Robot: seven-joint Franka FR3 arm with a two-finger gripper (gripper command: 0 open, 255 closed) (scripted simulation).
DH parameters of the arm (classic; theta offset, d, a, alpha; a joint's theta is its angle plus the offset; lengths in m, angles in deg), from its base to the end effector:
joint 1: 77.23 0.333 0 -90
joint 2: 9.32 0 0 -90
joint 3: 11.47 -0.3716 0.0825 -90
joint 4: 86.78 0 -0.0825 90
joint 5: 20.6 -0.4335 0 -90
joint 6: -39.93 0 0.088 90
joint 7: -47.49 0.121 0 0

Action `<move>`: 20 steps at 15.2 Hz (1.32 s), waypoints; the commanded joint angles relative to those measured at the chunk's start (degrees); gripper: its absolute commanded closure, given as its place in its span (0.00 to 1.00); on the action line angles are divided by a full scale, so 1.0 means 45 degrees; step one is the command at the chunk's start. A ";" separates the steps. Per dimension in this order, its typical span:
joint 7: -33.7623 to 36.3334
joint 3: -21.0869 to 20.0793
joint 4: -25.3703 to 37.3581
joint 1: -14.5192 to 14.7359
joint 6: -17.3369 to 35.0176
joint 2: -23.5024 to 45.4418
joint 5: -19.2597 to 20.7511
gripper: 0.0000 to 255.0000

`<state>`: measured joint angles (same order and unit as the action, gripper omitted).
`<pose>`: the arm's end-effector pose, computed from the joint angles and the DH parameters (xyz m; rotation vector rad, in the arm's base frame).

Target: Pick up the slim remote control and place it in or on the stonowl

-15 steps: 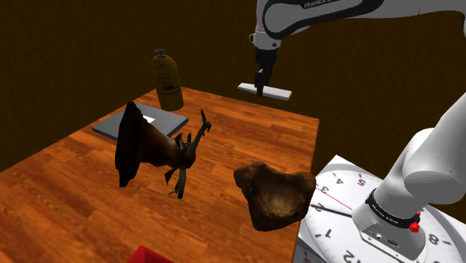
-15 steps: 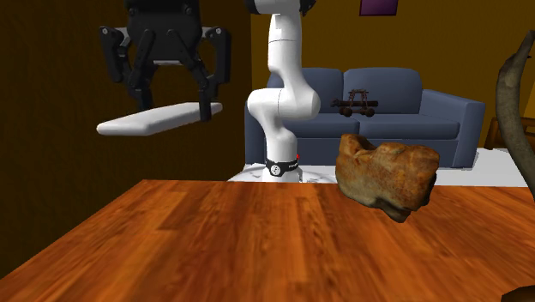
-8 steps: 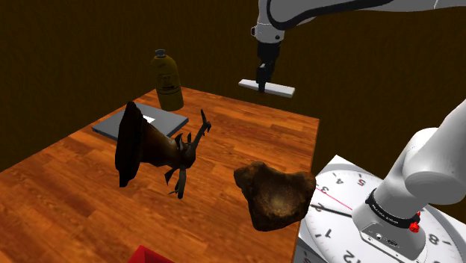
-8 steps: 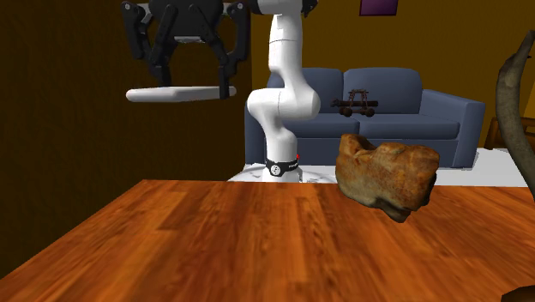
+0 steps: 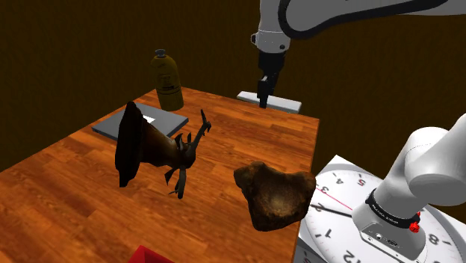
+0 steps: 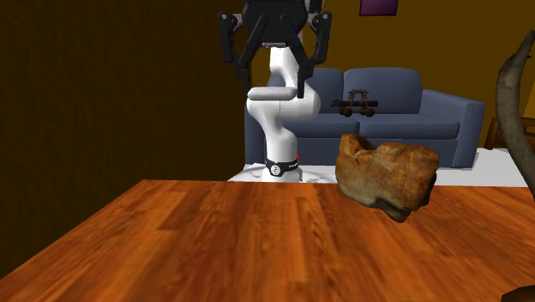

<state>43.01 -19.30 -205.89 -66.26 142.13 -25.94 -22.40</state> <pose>0.4720 0.1710 0.5765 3.0719 0.6127 -0.0101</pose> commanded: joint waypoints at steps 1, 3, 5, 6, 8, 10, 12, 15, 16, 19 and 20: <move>0.0525 -0.0338 -0.0379 0.0242 -0.0062 -0.0460 -0.0171 1.00; 0.1042 -0.0694 -0.0714 0.0485 -0.0110 -0.0860 -0.0363 1.00; 0.1571 -0.1061 -0.0991 0.0735 -0.0165 -0.1216 -0.0570 1.00; 0.1839 -0.1250 -0.1108 0.0862 -0.0194 -0.1377 -0.0678 1.00; 0.2384 -0.1640 -0.1299 0.1115 -0.0255 -0.1663 -0.0902 1.00; 0.2942 -0.2042 -0.1434 0.1368 -0.0316 -0.1898 -0.1132 1.00; 0.3514 -0.2454 -0.1511 0.1623 -0.0374 -0.2081 -0.1363 1.00; 0.4394 -0.3103 -0.1521 0.1988 -0.0451 -0.2253 -0.1702 1.00; 0.4694 -0.3326 -0.1497 0.2105 -0.0473 -0.2282 -0.1811 1.00; 0.5612 -0.4021 -0.1340 0.2430 -0.0526 -0.2283 -0.2116 1.00; 0.5717 -0.4102 -0.1315 0.2463 -0.0530 -0.2275 -0.2148 1.00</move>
<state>67.64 -37.00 -212.54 -55.42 140.02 -36.50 -31.86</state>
